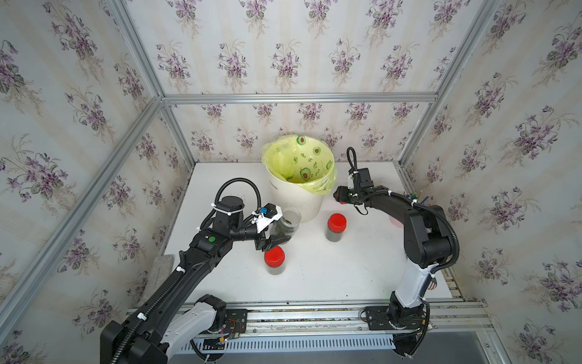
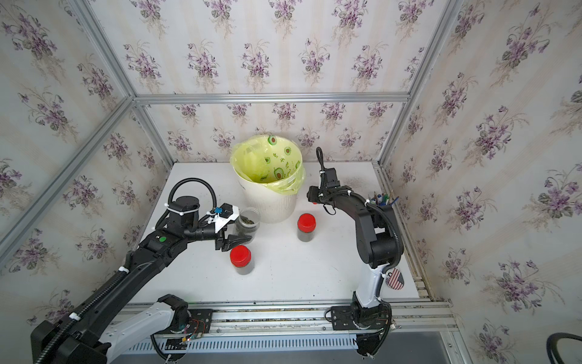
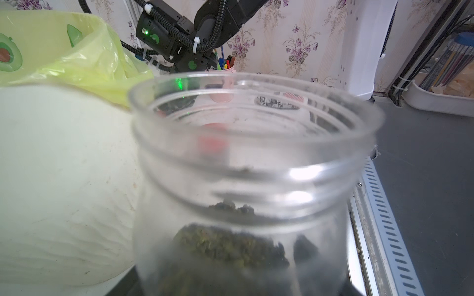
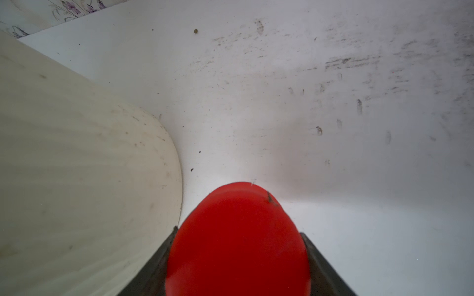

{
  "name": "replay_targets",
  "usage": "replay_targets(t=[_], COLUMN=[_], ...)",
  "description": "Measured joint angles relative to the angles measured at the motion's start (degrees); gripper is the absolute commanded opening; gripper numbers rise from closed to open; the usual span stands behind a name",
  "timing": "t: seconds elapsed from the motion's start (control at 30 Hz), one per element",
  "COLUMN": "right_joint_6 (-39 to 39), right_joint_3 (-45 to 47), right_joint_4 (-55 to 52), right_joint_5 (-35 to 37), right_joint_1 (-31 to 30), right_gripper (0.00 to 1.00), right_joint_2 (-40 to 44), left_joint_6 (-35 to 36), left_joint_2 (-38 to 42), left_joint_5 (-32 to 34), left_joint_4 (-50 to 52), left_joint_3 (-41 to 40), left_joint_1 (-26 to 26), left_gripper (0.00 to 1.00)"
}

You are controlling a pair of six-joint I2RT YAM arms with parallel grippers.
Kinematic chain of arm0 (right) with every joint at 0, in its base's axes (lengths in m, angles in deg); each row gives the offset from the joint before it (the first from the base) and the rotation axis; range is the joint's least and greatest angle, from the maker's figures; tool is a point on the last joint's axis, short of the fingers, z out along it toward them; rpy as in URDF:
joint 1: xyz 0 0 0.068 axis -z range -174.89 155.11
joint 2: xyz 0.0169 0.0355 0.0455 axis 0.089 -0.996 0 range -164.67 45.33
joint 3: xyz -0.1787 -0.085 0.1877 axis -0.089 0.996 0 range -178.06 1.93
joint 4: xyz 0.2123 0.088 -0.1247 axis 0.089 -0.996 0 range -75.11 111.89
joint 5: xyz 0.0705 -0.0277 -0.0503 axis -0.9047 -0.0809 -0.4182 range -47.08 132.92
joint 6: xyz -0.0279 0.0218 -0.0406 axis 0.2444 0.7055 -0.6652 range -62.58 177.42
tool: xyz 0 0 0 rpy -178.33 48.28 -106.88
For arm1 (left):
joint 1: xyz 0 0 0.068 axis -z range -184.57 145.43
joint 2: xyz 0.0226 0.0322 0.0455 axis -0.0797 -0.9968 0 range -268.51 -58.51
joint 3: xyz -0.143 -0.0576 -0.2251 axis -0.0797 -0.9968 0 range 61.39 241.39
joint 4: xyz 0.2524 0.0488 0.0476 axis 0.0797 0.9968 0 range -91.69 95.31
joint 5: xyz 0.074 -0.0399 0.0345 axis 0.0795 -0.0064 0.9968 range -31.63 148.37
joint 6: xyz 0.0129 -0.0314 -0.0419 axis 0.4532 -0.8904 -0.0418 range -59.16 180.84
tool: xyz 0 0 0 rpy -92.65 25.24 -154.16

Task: Empty moldy tea leaves from jars
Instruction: Place the lid at the center of the board.

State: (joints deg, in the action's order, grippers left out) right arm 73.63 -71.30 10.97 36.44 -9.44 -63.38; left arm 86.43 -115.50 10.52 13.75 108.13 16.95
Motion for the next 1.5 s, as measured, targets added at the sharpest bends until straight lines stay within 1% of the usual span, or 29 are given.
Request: replay_targets(t=[0.17,0.43,0.63,0.83,0.93,1.13,1.3,1.5], right_joint_6=[0.15,0.17,0.31,0.31,0.31,0.42,0.83,2.03], right_joint_3=[-3.8,-6.93,-7.54,-7.43,-6.99,-5.16,-2.69,2.89], right_joint_4=[0.44,0.57,0.37,0.31,0.31,0.33,0.68,1.84], right_joint_5=[0.0,1.53,1.75,1.66,1.57,1.22,1.01,-0.48], right_joint_1=[0.0,0.04,0.04,0.04,0.04,0.07,0.28,1.88], right_gripper=[0.59,0.62,0.68,0.79,0.85,0.93,0.96,0.97], right_joint_2=[-5.07,-9.33,-11.37,-11.61,-11.41,-9.35,-6.23,0.44], left_joint_6=[0.22,0.66,0.85,0.87,0.94,1.31,1.99,4.37], left_joint_2=[0.48,0.98,1.42,1.86,2.25,3.02,3.26,2.67], left_joint_5=[0.66,1.75,2.64,3.17,3.82,6.64,10.86,16.94], left_joint_4=[0.0,0.02,0.0,0.02,0.02,0.02,0.35,1.4], left_joint_3=[-0.04,-0.09,-0.09,-0.09,-0.09,0.02,2.01,6.84], left_joint_1=[0.0,0.0,0.0,0.0,0.0,-0.02,-0.11,-0.17], left_gripper=[0.43,0.43,0.43,0.43,0.43,0.44,0.46,0.47])
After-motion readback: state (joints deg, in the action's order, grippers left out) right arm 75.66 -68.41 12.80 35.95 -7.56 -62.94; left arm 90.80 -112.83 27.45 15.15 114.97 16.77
